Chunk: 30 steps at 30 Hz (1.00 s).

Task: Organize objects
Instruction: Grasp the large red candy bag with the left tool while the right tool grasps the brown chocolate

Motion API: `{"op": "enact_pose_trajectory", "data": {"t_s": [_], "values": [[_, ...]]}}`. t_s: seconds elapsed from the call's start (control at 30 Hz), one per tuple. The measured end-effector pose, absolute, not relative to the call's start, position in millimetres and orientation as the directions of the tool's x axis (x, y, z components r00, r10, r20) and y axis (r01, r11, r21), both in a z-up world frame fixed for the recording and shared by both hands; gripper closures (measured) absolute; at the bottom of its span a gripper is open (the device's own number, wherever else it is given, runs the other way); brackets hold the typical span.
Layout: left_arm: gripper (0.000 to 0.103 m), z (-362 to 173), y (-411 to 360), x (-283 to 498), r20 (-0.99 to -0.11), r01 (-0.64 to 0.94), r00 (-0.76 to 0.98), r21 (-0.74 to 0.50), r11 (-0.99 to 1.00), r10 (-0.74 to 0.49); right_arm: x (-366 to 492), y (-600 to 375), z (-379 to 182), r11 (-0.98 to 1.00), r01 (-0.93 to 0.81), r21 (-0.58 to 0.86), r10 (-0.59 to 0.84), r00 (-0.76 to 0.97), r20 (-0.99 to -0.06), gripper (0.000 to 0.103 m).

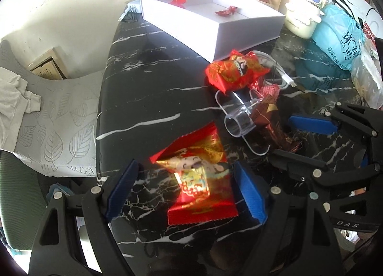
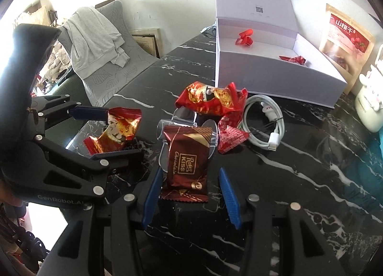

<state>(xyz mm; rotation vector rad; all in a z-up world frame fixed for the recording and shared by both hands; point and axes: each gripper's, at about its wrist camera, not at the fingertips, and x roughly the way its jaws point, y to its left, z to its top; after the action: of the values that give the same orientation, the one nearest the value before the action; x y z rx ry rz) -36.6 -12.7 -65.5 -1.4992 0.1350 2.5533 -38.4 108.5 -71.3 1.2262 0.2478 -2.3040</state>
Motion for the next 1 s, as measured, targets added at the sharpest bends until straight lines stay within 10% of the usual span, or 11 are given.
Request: {"op": "enact_pose_trajectory", "data": {"t_s": [0.17, 0.37, 0.6, 1.0], "values": [[0.023, -66.1, -11.4, -33.0, -0.86, -0.214, -0.496, -0.011, -0.977, 0.119, -34.8, 109.3, -73.3, -0.847, 0.528, 0.058, -0.351, -0.476, -0.806, 0.055], [0.059, -61.9, -6.0, -28.3, -0.845, -0.234, -0.516, -0.017, -0.972, 0.139, -29.1, 110.7, -74.3, -0.839, 0.544, 0.029, -0.344, -0.487, -0.803, 0.068], [0.062, -59.2, -2.1, -20.7, -0.844, -0.248, -0.511, -0.033, -0.968, 0.159, -20.8, 116.5, -66.5, -0.841, 0.541, 0.015, -0.346, -0.516, -0.783, 0.088], [0.063, -48.1, 10.4, -6.9, -0.837, -0.275, -0.518, -0.028, -0.961, 0.173, -11.5, 131.5, -60.1, -0.85, 0.526, 0.034, -0.354, -0.522, -0.776, 0.092]]}}
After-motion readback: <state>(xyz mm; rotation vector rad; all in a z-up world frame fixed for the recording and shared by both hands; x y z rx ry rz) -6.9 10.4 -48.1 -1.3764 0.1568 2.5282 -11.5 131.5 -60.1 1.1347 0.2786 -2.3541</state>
